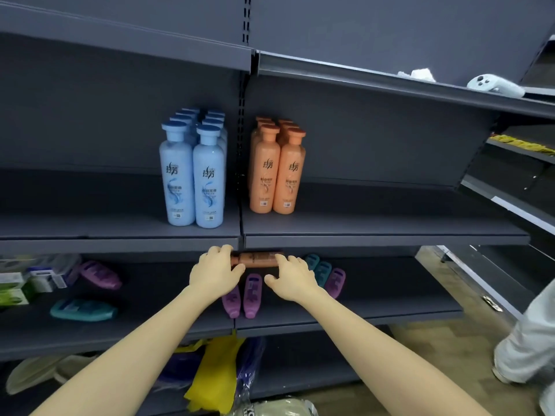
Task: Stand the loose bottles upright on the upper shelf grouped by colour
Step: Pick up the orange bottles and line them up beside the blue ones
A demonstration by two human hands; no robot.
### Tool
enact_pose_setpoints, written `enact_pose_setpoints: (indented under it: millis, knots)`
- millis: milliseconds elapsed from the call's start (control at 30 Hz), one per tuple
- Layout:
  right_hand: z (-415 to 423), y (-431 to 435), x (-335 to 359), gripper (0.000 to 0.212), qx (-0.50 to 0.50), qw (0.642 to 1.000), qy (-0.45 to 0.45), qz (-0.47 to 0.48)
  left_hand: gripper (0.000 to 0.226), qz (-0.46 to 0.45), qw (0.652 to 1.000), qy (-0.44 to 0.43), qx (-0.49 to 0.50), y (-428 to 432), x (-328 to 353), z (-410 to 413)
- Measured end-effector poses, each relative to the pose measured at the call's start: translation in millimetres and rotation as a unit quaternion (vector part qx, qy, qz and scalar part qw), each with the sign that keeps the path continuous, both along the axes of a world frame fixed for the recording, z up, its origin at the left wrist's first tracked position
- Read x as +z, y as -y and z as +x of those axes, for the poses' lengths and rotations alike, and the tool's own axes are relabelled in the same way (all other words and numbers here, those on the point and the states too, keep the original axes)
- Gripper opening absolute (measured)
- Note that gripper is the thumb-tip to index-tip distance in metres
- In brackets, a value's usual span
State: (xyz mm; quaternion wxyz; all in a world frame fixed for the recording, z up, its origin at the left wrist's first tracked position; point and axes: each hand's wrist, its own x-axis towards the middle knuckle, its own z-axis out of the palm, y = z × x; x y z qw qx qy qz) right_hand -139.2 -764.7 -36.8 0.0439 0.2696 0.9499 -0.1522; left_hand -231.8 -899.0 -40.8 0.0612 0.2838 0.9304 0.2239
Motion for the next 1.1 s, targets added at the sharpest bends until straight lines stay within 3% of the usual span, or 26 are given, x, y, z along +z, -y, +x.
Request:
enact_pose_setpoints:
  millis: [467, 1100]
  knots:
    - [37, 30, -20, 0.055, -0.015, 0.999, 0.033, -0.02, 0.055, -0.022, 0.999, 0.037, -0.002, 31, -27, 26]
    - [57, -40, -29, 0.058, -0.009, 0.998, 0.051, -0.031, 0.054, -0.03, 0.998, 0.059, -0.007, -45, -39, 51]
